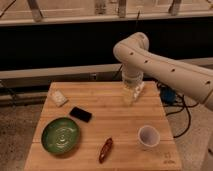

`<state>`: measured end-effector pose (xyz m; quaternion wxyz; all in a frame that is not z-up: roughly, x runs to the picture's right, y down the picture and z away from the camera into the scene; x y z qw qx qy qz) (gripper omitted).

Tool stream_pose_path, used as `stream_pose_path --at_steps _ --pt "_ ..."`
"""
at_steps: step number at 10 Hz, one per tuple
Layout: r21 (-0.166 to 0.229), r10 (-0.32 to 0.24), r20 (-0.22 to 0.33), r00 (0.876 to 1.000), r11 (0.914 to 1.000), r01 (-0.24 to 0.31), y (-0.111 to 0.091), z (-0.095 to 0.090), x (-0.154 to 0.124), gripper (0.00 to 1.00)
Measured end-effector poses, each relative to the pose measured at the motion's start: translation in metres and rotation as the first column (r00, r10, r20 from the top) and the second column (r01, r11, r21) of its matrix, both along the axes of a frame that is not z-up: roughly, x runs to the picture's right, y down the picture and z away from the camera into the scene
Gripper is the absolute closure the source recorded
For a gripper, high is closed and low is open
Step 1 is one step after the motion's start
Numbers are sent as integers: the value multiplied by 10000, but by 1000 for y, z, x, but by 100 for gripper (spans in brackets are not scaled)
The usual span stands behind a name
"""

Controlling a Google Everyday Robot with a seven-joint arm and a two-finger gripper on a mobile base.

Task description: Move the arm in a circular motion

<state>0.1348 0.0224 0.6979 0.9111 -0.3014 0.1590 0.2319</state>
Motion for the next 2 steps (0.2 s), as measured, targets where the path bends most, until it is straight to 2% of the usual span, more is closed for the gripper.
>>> stream_pose_path --at_steps 1,2 --pt "55 -77 284 9996 10000 76 -1 0 -11 20" --pt "99 -154 345 9993 9998 151 1 -1 -32 20"
